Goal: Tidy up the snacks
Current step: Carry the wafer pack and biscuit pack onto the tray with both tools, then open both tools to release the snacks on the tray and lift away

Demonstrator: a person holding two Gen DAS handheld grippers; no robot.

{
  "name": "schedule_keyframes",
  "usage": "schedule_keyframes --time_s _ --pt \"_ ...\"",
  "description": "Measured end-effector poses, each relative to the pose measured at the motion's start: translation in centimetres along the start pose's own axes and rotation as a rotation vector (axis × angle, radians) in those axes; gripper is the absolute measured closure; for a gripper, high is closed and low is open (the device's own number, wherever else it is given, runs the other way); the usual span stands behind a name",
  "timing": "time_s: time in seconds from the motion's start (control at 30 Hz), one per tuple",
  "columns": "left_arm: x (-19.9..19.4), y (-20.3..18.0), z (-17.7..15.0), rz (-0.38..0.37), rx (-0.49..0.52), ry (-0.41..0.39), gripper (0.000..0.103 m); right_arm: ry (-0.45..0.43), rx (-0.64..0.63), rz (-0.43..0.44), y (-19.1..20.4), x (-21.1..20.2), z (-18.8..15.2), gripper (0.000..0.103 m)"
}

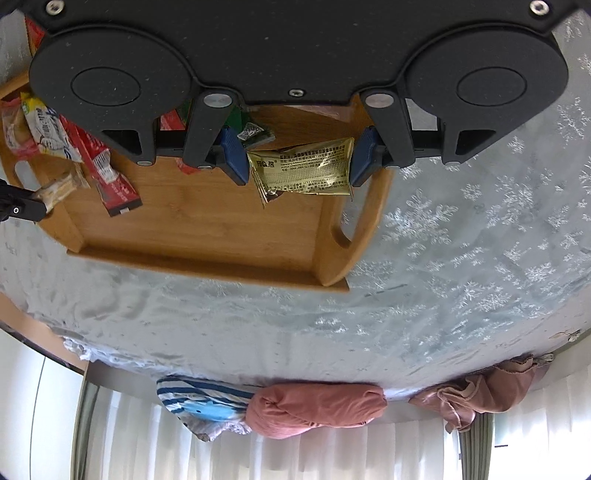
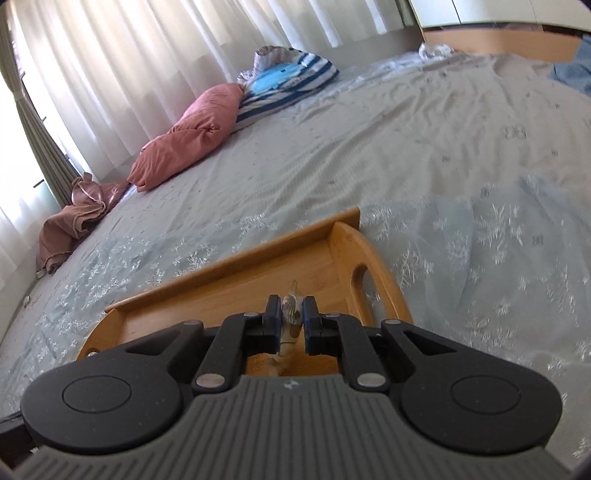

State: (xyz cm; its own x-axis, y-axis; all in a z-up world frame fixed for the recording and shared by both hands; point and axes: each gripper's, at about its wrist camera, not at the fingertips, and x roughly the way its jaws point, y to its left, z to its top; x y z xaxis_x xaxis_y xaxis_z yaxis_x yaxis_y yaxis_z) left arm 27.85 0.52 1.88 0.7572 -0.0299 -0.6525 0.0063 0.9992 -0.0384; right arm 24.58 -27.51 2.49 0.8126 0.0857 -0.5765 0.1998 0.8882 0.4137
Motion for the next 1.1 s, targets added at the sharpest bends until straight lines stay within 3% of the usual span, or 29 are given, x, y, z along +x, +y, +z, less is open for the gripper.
schedule_keyframes --time_s 0.37,0.53,1.1 --pt "-0.4 -0.8 -0.8 -0.011 0.033 0.007 0.046 0.037 -0.082 -0.080 -0.9 0.3 -0.6 0.087" --pt "-0.7 -0.8 -0.9 -0.009 0.039 0.008 0.046 0.078 -0.112 -0.086 -0.7 0.8 -0.8 0.087" --pt "-2.0 -0.9 -0.8 0.012 0.060 -0.009 0.044 0.093 -0.140 -0.077 0.0 0.0 -0.6 0.081"
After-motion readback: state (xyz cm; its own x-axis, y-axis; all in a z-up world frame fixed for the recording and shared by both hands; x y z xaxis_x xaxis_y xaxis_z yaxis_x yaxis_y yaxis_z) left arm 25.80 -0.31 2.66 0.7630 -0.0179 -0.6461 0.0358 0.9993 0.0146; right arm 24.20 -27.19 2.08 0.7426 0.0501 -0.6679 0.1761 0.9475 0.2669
